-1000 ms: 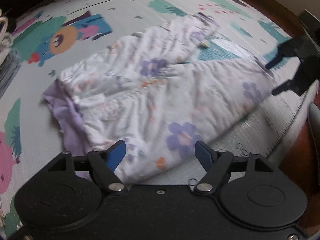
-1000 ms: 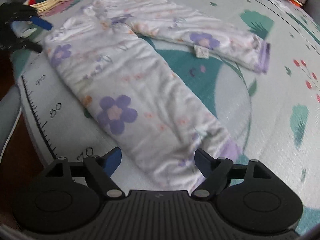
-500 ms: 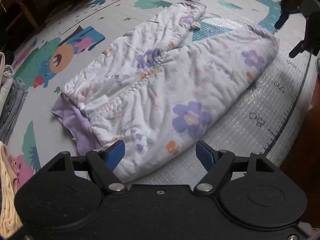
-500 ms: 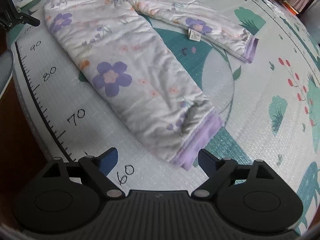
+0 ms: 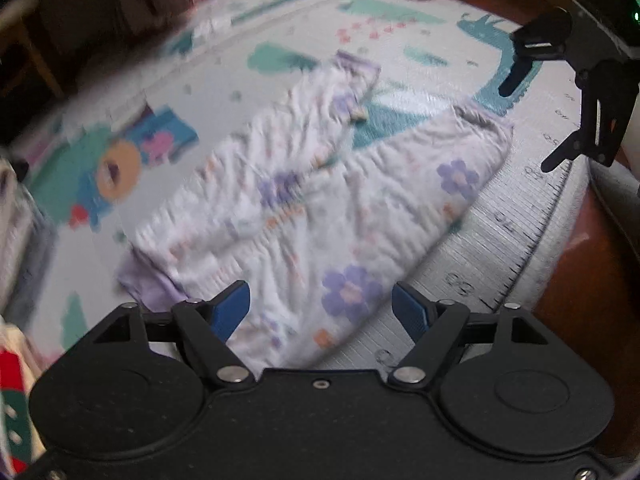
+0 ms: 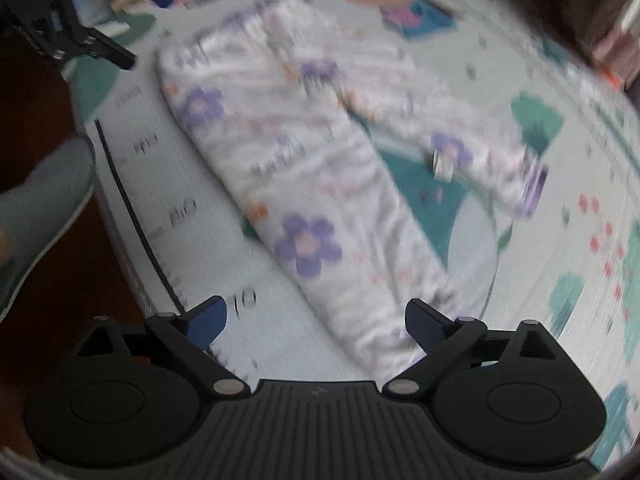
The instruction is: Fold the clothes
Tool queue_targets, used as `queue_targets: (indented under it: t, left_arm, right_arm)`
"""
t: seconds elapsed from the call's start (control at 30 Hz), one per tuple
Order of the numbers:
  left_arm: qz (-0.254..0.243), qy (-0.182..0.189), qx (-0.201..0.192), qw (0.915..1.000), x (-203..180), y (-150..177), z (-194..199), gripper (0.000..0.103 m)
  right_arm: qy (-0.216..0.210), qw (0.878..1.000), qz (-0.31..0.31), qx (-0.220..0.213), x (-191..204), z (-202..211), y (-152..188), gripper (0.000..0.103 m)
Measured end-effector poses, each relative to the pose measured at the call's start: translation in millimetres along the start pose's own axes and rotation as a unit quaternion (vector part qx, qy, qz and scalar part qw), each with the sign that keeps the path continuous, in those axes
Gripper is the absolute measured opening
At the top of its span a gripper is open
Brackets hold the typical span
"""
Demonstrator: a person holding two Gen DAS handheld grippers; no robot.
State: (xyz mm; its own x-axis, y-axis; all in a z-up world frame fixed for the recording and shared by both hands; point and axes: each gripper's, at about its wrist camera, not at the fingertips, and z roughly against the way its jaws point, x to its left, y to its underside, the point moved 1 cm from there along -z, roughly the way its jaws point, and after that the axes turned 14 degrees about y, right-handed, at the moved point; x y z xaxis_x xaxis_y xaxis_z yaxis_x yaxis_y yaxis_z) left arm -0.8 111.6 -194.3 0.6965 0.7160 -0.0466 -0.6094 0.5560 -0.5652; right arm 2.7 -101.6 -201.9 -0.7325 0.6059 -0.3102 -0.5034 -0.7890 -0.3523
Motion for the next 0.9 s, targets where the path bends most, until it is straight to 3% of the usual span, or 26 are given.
queue_targets:
  t: [0.23,0.53,0.73,0.8,0.87,0.9]
  left_arm:
    - [-0.007,-0.025,0.000,0.9997,14.5,24.9,-8.1,0.078]
    - [-0.038,-0.034,0.017,0.9985,13.1,40.8,-14.2,0.078]
    - [-0.054,-0.037,0.024,0.9976,17.8,48.4,-18.7,0.078]
    - [-0.062,-0.039,0.028,0.9969,21.9,52.3,-20.7,0.077]
    - [-0.088,-0.046,0.034,0.9945,24.1,57.3,-23.6,0.077]
    - [-0.104,-0.051,0.040,0.9925,24.9,60.2,-25.5,0.076]
  right_arm:
    - [0.011,0.994,0.092,-0.061,25.2,8.6,-9.2,0.095]
    - [-0.003,0.991,0.104,-0.078,41.0,8.7,-26.1,0.095]
    - [-0.015,0.991,0.096,-0.091,38.4,6.7,-15.9,0.095]
    - [-0.007,0.991,0.093,-0.095,33.5,1.9,-3.3,0.091]
    - [0.011,0.991,0.104,-0.088,28.2,-7.7,13.2,0.075]
    - [0.021,0.990,0.111,-0.084,25.5,-13.1,21.7,0.072]
